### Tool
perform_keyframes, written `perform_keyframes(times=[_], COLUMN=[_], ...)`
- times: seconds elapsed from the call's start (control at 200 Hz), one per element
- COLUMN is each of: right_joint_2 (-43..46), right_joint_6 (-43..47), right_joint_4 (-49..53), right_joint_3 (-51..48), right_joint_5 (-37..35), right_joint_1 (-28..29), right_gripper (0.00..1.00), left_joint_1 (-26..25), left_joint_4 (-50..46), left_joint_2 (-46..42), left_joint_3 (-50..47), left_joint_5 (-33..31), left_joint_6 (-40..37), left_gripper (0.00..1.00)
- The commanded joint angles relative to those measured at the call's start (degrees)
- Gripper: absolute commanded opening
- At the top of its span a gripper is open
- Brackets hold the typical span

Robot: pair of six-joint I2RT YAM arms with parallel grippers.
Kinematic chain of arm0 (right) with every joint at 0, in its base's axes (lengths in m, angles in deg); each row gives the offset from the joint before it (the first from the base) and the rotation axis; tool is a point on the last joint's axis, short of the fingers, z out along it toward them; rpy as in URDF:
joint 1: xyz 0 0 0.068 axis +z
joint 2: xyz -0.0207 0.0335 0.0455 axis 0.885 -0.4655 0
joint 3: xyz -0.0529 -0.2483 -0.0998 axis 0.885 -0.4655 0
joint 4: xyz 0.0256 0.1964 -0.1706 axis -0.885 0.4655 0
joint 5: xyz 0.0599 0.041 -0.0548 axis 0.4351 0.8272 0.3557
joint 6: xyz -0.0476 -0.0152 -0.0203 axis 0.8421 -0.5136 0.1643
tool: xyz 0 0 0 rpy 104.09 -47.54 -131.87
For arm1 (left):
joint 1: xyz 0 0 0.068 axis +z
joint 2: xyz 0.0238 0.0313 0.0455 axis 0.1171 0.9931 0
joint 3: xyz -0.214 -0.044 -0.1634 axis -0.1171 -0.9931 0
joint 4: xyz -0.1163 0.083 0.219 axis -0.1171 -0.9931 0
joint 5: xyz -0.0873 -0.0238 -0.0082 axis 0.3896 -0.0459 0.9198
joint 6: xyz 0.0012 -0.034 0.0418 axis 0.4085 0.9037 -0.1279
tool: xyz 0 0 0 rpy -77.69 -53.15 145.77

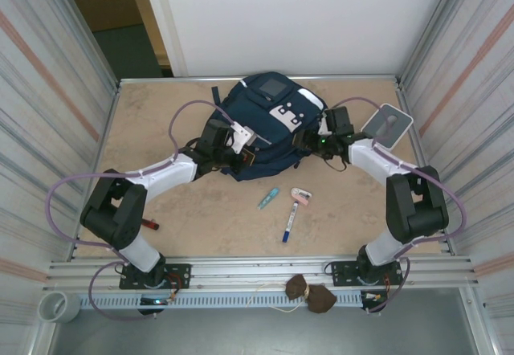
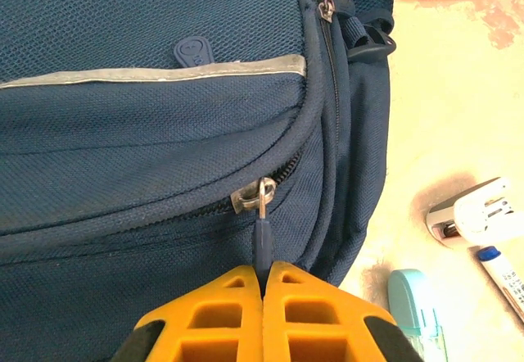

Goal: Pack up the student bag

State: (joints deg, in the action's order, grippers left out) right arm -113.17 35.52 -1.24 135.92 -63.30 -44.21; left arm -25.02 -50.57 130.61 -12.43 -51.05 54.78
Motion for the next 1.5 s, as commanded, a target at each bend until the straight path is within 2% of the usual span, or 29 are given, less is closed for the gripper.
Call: perform_keyframes(times=[0.0, 0.12, 0.276, 0.711, 0.862, 1.017, 1.177, 1.333, 1.493], right_joint_2=[0.8, -1.4, -2.4, -3.9, -3.6, -2.6, -1.2, -3.2, -6.6], right_joint_6=[-2.8, -4.5, -5.4, -4.3, -4.2, -4.5, -5.5, -7.2, -7.4], right_joint_4=[-1.7, -2.3, -3.5, -3.0, -3.1, -3.0, -3.2, -4.7, -7.7], right_joint_3=[-1.6, -1.7, -3.4, -3.0, -3.7, -4.4, -5.3, -4.4, -2.6], right_joint_5=[-0.6, -5.3, -9.5, -9.1, -9.1, -9.4, -11.2, -10.7, -8.5], right_joint_1=[4.1, 6.8, 7.4, 7.4, 7.3, 7.2, 7.2, 7.3, 7.0], right_gripper=[0.65, 0.64, 0.62, 0.62, 0.61, 0.61, 0.65, 0.69, 0.66], left_joint_1=[0.2, -0.1, -1.6, -3.2, -3.2, -3.2, -3.2, -3.2, -3.2], left_joint_4=[2.6, 0.5, -3.2, -5.8, -5.3, -5.1, -4.1, -0.8, -0.5], left_joint_2=[-0.7, 0.6, 2.5, 7.8, 8.7, 9.6, 8.4, 5.2, 3.2], left_joint_3=[-0.3, 0.5, 2.4, 6.3, 7.0, 7.5, 6.9, 4.2, 3.3], left_joint_5=[-1.8, -4.5, -9.2, -13.5, -14.0, -15.1, -15.3, -12.8, -11.8], left_joint_6=[-0.4, -1.0, -2.5, -2.7, -2.3, -2.6, -2.8, -2.2, -2.5], left_gripper=[0.00, 0.00, 0.00, 0.16, 0.17, 0.16, 0.00, 0.00, 0.00])
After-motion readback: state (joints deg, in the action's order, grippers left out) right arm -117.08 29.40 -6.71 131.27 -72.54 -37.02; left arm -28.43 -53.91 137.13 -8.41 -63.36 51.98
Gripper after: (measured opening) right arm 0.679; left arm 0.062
